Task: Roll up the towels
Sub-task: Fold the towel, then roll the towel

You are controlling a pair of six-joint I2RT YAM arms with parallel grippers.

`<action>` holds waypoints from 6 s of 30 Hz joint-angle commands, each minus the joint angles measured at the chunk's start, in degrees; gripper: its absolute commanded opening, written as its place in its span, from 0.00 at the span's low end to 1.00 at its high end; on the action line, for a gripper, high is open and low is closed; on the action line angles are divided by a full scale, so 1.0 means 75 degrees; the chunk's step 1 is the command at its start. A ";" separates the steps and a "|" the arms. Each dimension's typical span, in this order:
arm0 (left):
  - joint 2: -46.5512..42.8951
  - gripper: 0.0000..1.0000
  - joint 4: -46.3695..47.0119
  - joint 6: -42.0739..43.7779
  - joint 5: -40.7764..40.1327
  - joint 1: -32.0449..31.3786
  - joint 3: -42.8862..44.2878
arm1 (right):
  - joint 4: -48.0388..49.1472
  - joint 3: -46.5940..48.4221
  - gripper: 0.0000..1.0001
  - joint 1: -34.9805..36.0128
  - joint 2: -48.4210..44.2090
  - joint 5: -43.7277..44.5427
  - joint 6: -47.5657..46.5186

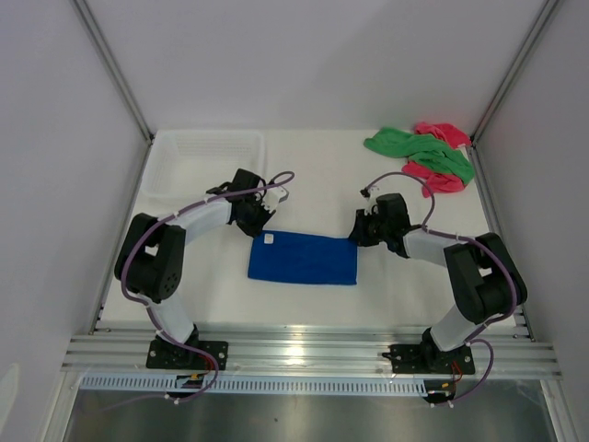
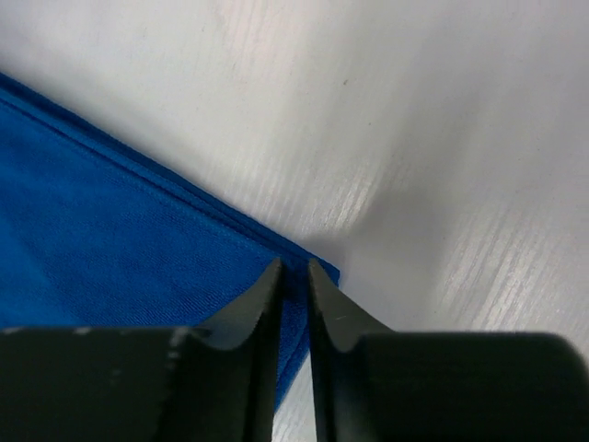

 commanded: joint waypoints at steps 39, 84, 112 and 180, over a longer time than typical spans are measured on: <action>-0.0004 0.01 0.0006 -0.0042 -0.0275 0.0109 0.0117 | -0.2131 -0.2298 0.00 0.1217 -0.3146 0.0529 0.2443; 0.0277 0.01 -0.0299 0.0122 0.0264 0.0097 0.0480 | -0.0456 0.0245 0.00 -0.0107 -0.0182 0.0787 0.0580; -0.1634 0.36 -0.1531 0.1235 0.0206 -0.1297 -0.0772 | -0.2051 -0.0773 0.00 0.1544 -0.2807 0.1373 0.2840; -0.1679 0.48 -0.2350 0.1317 -0.0849 -0.1380 -0.0525 | -0.2109 0.1053 0.40 -0.0740 -0.0066 -0.0536 0.1635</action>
